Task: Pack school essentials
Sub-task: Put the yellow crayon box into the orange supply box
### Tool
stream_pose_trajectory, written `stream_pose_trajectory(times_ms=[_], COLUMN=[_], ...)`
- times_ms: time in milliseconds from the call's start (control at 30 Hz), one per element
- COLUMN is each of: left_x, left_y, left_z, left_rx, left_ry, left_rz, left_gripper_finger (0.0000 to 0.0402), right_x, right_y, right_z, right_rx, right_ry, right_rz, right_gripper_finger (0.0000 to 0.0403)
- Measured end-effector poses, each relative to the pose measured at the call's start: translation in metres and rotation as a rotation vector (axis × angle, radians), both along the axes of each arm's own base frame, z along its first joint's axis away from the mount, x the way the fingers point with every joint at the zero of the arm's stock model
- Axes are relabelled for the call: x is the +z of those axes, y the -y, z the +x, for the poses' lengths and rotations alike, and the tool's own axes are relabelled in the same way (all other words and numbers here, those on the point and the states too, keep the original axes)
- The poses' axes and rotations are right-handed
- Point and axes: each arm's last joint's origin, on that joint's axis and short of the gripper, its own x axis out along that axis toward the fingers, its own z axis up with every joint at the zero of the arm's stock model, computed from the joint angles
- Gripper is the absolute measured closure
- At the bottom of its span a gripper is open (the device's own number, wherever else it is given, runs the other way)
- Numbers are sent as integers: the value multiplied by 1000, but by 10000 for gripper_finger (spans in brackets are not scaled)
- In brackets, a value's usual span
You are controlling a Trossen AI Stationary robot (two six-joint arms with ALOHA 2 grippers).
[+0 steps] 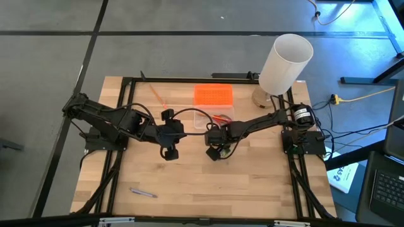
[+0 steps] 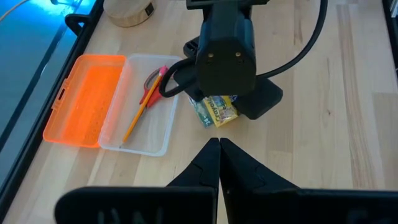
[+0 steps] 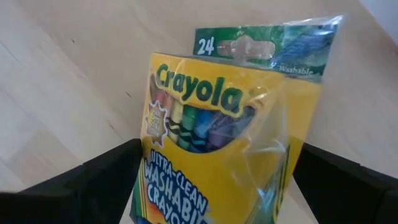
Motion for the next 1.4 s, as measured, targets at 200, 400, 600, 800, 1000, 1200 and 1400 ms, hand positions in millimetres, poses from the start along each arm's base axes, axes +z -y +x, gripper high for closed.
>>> stream_pose_trajectory(times_ms=[200,400,600,800,1000,1200,1400], left_x=[0,0,0,0,0,0,0], left_y=[0,0,0,0,0,0,0], left_z=[0,0,0,0,0,0,0], left_rx=[0,0,0,0,0,0,0], left_ry=[0,0,0,0,0,0,0], left_rz=[0,0,0,0,0,0,0], left_gripper_finger=[401,401,401,401,401,401,401], right_x=[1,6,6,6,6,5,4], right_y=[0,1,1,-1,-1,-3,-6], right_z=[1,4,4,4,4,5,3], right_rx=[4,23,27,42,66,132,151], right_ry=[1,14,8,13,13,29,21], right_rz=[-2,-10,-6,32,27,0,-3], right_gripper_finger=[4,4,4,4,4,4,4])
